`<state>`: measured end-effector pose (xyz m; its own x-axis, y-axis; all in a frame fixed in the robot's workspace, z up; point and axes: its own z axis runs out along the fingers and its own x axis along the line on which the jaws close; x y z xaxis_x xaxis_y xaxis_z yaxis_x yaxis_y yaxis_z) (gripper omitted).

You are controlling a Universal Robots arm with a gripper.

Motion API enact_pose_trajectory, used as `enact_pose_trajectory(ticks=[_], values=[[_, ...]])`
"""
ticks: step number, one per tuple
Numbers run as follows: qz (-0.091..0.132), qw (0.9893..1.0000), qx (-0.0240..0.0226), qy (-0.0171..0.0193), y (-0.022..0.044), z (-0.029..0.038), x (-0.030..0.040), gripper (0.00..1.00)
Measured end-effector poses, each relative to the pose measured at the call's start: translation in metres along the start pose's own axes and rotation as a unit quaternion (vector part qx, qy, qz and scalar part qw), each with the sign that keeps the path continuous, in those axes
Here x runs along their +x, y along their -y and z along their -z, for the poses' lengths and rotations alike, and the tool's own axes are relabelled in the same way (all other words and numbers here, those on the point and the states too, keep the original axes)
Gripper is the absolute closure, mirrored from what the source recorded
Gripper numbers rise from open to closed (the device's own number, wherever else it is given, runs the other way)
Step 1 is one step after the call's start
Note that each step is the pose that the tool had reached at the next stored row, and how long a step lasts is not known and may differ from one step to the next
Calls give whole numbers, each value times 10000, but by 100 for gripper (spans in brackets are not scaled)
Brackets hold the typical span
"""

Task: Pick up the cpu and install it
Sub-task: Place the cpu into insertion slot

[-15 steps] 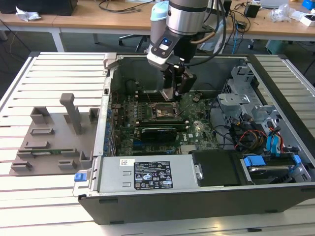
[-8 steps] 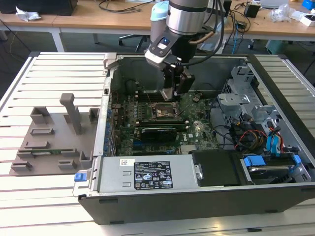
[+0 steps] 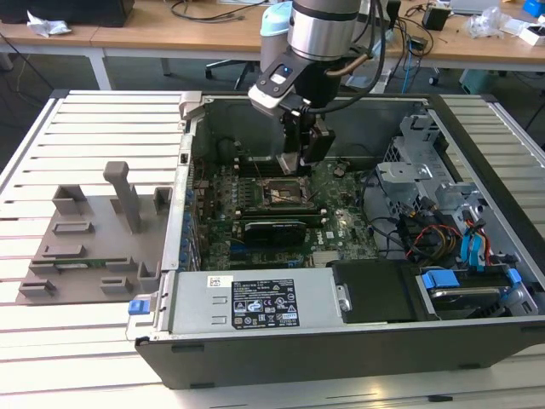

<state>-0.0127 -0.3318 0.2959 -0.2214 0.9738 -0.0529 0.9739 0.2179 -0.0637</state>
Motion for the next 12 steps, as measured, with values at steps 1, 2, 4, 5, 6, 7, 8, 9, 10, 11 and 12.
enact_pose_trajectory(ticks=[1,2,4,5,6,7,8,9,10,11,12], values=[[-41,10000,2,-1,0,0,0,45],[-84,10000,5,-3,0,0,0,45],[-160,9999,9,-7,0,-1,0,45],[-206,9998,11,-10,0,-1,0,45],[-232,9997,13,-11,0,-1,0,45],[-269,9996,15,-13,0,0,0,45],[-294,9996,16,-15,0,0,0,45],[-321,9995,18,-17,0,-1,0,45],[-347,9994,19,-18,0,0,0,45],[-372,9993,20,-20,0,0,0,45],[-380,9993,21,-20,0,0,0,45]])
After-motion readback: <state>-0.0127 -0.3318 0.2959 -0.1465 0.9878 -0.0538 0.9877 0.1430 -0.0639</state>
